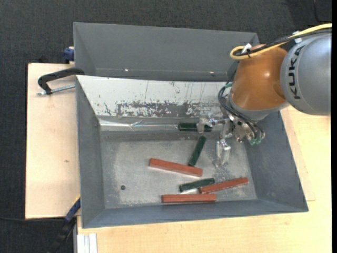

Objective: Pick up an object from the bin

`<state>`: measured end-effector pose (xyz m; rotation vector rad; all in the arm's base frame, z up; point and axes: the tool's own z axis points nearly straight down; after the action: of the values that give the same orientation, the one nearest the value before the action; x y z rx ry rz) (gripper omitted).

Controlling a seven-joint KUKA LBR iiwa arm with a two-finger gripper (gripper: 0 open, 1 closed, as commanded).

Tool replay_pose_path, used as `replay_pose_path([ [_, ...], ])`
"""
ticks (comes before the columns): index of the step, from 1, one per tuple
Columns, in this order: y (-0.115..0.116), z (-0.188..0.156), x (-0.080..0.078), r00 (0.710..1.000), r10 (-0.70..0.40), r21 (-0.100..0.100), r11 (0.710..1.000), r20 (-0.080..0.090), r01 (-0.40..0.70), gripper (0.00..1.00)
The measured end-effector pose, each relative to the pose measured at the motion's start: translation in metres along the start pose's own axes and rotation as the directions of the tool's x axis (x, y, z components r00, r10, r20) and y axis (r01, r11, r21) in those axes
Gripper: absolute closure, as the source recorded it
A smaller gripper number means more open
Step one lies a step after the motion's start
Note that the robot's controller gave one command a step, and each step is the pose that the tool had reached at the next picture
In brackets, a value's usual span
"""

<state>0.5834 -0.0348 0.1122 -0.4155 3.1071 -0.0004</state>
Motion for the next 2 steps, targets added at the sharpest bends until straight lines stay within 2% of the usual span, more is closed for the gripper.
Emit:
replay_pose_path([
  [1, 0.005, 0.029, -0.008, 0.972, -0.237, -0.004, 0.972, -0.004, 0.237, 0.00],
  [2, 0.007, 0.041, -0.001, 0.914, -0.405, -0.004, 0.914, -0.003, 0.405, 1.00],
])
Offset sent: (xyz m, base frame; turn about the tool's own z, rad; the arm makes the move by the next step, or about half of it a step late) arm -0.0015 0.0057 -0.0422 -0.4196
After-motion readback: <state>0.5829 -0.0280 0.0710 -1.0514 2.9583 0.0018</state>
